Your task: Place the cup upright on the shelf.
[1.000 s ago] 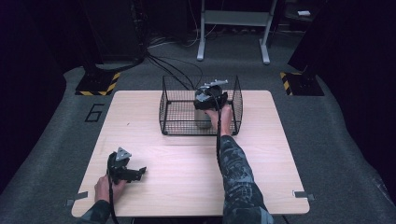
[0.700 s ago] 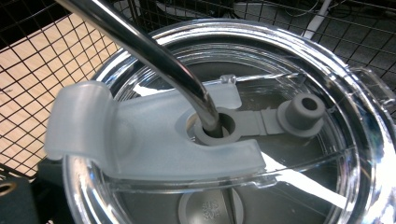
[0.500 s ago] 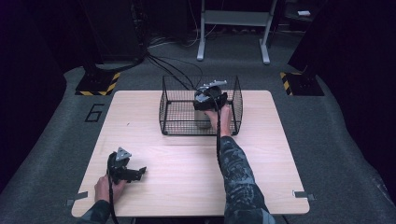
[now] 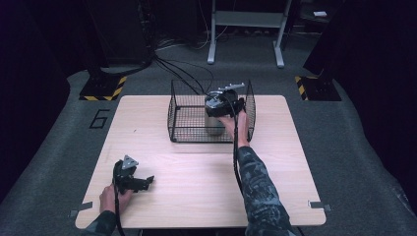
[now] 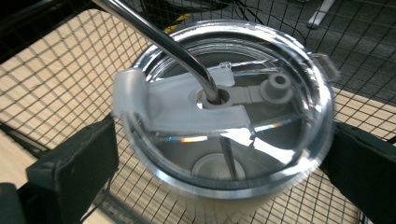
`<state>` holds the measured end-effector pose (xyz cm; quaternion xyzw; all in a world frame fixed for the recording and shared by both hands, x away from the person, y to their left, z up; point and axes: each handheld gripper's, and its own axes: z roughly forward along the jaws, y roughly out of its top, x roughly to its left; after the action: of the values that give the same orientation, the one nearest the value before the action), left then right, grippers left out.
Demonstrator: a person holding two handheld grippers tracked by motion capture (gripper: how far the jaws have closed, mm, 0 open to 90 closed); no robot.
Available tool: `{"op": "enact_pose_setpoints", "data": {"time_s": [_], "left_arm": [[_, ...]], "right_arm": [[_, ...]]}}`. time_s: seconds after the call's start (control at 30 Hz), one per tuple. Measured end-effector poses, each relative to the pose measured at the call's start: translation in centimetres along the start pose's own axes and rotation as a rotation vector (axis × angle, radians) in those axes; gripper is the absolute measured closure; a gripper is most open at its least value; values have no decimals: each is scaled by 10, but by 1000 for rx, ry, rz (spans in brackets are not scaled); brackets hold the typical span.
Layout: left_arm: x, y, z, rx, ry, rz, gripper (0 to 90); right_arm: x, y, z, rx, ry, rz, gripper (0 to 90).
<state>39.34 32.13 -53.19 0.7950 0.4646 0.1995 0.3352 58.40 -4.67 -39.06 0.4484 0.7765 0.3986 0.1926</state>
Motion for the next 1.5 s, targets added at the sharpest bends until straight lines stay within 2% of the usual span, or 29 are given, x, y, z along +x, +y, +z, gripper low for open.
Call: {"op": "enact_pose_setpoints", "data": {"time_s": [0.03, 0.17, 0.2, 0.27, 0.3, 0.53, 0.6, 0.63, 0.77, 0.93, 1.1, 1.2, 1.23, 1.27, 1.4, 1.43, 1.5], "left_arm": [[0, 0, 0, 0, 0, 0, 0], [0, 0, 0, -1, 0, -1, 0], [0, 0, 0, -1, 0, -1, 0], [0, 0, 0, 0, 0, 1, 0], [0, 0, 0, 2, 1, 3, 0], [0, 0, 0, -1, 0, -1, 0], [0, 0, 0, 0, 0, 1, 0], [0, 0, 0, 0, 0, 1, 0], [0, 0, 0, -1, 0, -1, 0], [0, 0, 0, 0, 0, 0, 0], [0, 0, 0, 0, 0, 0, 0], [0, 0, 0, -2, -1, -3, 0], [1, 0, -1, 8, -1, 11, 0], [0, 0, 0, -2, 1, -2, 0], [0, 0, 0, -1, 0, -2, 0], [1, 0, -1, 8, -1, 8, 0], [0, 0, 0, 1, 0, 1, 0]], "right_arm": [[1, 0, -4, 2, 0, 16, 0], [-5, -3, -22, -3, 21, -10, 0], [-5, -4, -27, -5, 21, 2, 0], [-7, -6, -37, -12, 27, -12, 0], [-6, -6, -42, -15, 32, -4, 0], [-5, -15, -79, -29, 50, -46, 0], [-4, -19, -89, -35, 52, -57, 0], [-3, -21, -94, -36, 52, -49, 0], [-2, -30, -114, -37, 46, -80, 0], [-3, -47, -135, -31, 33, -97, 0], [-7, -68, -149, -26, 14, -100, 0], [-12, -82, -157, -23, -1, -90, 0], [-13, -87, -160, -24, -8, -84, 0], [-15, -92, -162, -22, -14, -76, 0], [-23, -113, -170, -16, -39, -58, 0], [-25, -118, -171, -16, -44, -61, 0], [-28, -129, -173, -12, -56, -49, 0]]}}
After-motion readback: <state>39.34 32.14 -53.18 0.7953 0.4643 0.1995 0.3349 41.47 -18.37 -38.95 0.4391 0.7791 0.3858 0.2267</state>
